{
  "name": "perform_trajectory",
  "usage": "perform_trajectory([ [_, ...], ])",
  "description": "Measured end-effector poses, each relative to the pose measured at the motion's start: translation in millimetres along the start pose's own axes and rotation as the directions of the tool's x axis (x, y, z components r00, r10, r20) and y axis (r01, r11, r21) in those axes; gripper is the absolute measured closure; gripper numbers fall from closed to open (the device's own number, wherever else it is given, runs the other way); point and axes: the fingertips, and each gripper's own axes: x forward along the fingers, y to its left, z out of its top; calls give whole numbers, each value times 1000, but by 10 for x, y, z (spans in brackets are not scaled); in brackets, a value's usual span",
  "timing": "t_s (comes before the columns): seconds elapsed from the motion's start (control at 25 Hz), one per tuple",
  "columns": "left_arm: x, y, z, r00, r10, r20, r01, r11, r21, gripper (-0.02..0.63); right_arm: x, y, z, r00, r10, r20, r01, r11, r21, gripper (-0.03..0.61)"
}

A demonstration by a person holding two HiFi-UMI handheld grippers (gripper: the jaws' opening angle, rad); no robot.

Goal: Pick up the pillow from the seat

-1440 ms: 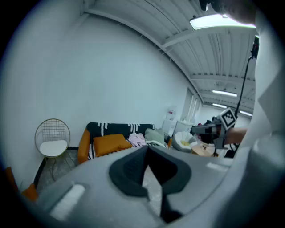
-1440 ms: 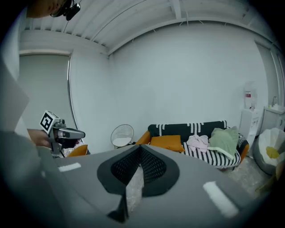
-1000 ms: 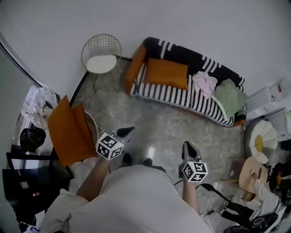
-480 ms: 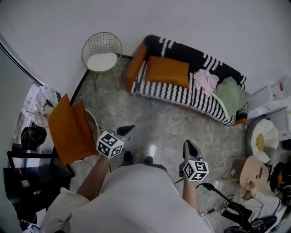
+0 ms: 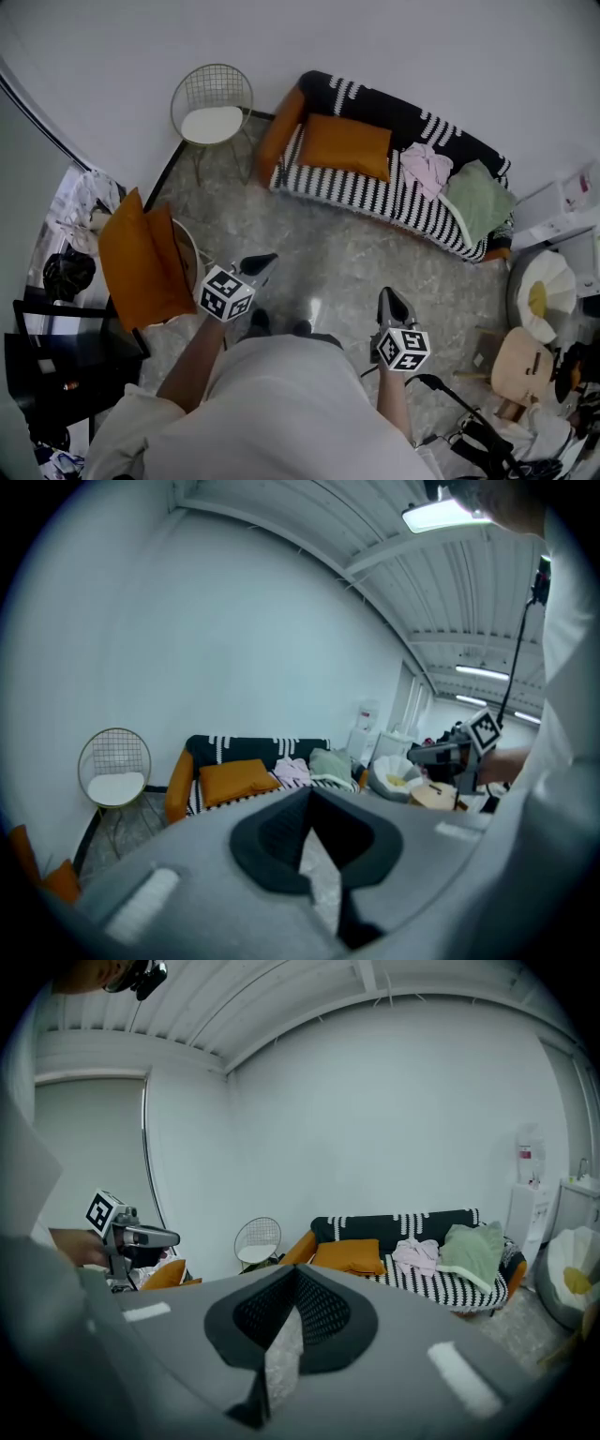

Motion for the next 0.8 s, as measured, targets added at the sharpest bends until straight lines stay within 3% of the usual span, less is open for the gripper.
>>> perform_trajectory([
  [0.8,419,-434,-76,999,48,-13,-48,999,-9,615,-65,-569,-252,996,59,-74,-60,998,-13,574],
])
